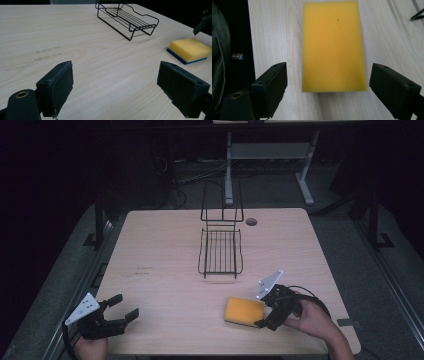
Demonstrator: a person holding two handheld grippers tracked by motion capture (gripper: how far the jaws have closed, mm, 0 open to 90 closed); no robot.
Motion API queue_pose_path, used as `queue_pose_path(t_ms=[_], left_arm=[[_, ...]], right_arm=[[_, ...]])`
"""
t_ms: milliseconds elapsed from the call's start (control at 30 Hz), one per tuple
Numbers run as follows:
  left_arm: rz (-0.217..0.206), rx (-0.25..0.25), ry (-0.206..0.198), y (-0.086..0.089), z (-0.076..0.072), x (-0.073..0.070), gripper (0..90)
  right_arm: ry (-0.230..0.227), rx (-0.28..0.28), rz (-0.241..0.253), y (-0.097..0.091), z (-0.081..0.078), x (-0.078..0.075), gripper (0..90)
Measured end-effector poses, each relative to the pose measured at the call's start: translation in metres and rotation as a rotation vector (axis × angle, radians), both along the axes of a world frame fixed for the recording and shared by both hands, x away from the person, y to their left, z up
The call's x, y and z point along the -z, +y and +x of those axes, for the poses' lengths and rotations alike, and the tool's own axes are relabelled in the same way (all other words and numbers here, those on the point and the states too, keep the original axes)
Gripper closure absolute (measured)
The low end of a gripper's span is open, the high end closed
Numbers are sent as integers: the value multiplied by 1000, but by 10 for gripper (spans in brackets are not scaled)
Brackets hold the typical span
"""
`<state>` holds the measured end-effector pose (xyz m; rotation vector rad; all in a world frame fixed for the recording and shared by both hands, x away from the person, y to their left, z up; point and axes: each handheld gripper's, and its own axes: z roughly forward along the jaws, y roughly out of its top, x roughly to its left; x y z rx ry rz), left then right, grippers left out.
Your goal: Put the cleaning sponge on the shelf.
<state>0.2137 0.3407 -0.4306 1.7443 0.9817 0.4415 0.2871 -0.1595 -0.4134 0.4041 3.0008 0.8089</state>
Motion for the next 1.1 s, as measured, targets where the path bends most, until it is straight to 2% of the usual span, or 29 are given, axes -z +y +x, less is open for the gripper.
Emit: queue_pose_path(t_ms=[233,567,1100], left_arm=[[2,1,-1,0,0,0,128],[-6,-2,-2,3,0,0,128],[-6,-1,-3,2,-1,0,128]], right_arm=[[0,-21,-12,11,3,1,143],[13,-23,-42,21,11,9,143],[29,-29,-46,34,17,20,143]])
